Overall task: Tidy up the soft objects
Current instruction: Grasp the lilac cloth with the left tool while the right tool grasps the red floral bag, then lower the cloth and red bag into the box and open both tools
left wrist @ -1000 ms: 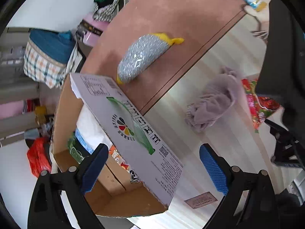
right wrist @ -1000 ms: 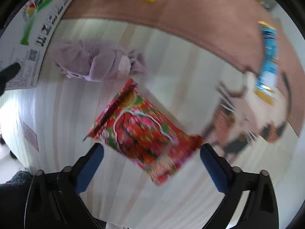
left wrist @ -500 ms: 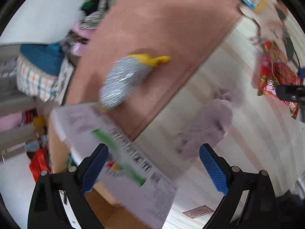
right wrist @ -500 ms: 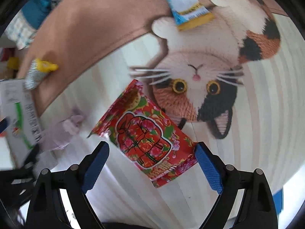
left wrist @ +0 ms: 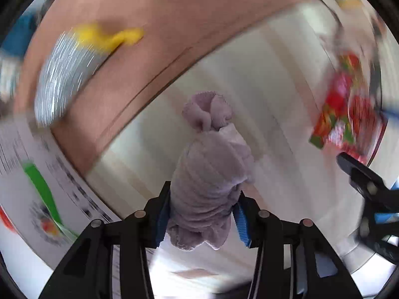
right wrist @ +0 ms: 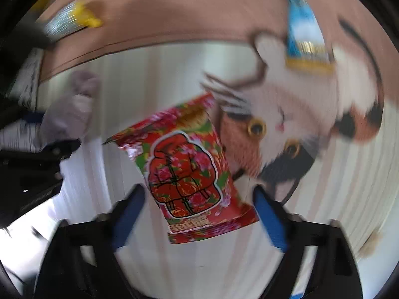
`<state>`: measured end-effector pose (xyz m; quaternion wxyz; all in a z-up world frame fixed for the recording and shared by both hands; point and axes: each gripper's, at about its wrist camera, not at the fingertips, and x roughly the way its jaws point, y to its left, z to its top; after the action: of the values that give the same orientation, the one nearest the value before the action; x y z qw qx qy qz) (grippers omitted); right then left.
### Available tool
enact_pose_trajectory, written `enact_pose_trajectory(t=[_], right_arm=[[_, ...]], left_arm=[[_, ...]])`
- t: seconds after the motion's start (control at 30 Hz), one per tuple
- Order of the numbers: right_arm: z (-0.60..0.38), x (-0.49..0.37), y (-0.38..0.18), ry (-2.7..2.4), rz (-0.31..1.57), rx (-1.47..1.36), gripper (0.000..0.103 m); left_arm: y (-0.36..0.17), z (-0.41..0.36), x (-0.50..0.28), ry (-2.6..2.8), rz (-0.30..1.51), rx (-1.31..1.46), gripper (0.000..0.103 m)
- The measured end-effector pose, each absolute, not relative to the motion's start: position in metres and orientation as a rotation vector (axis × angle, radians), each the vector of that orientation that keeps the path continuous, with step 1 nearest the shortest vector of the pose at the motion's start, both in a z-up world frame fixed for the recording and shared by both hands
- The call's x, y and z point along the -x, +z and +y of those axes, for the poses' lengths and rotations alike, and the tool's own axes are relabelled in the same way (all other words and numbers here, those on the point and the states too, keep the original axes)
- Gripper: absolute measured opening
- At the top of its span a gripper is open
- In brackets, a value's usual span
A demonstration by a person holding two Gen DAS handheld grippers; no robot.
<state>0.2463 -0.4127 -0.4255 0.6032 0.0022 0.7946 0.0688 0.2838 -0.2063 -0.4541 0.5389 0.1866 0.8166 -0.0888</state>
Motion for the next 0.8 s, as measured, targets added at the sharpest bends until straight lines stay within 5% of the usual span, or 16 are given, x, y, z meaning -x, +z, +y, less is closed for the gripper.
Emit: enact_pose_trajectory(t=[0.2, 0.5, 0.57, 0.6, 0.63, 0.8], right_arm=[[-0.454, -0.245, -0.43, 0.036, 1.866, -0.359, 0.064], [-0.439, -0.268, -0.431, 0.002, 1.858, -0.29, 0.067], [-0.432, -0.271, -0.43, -0.017, 1.852, -0.264, 0.066], [-0.43, -0.271, -0.429, -0.03, 1.844, -0.246, 0.063], [-0.426, -0.271, -0.426, -0.056, 1.837, -0.216, 0.054], [-0.407, -0.259, -0.401, -0.084, 1.783, -0.239, 0.048]], left_arm=[[-0.453, -0.168, -0.285, -0.143, 1.987, -0.035, 0.044], [-0.453, -0.171, -0.284, -0.164, 1.951, -0.034, 0.053], [-0.453, -0.176, -0.283, -0.155, 1.913, -0.079, 0.05], [-0.451, -0.177, -0.282, -0.144, 1.896, -0.089, 0.04], [-0.445, -0.186, -0.28, -0.138, 1.884, -0.094, 0.037], [-0.421, -0.174, -0.271, -0.126, 1.825, -0.017, 0.034]])
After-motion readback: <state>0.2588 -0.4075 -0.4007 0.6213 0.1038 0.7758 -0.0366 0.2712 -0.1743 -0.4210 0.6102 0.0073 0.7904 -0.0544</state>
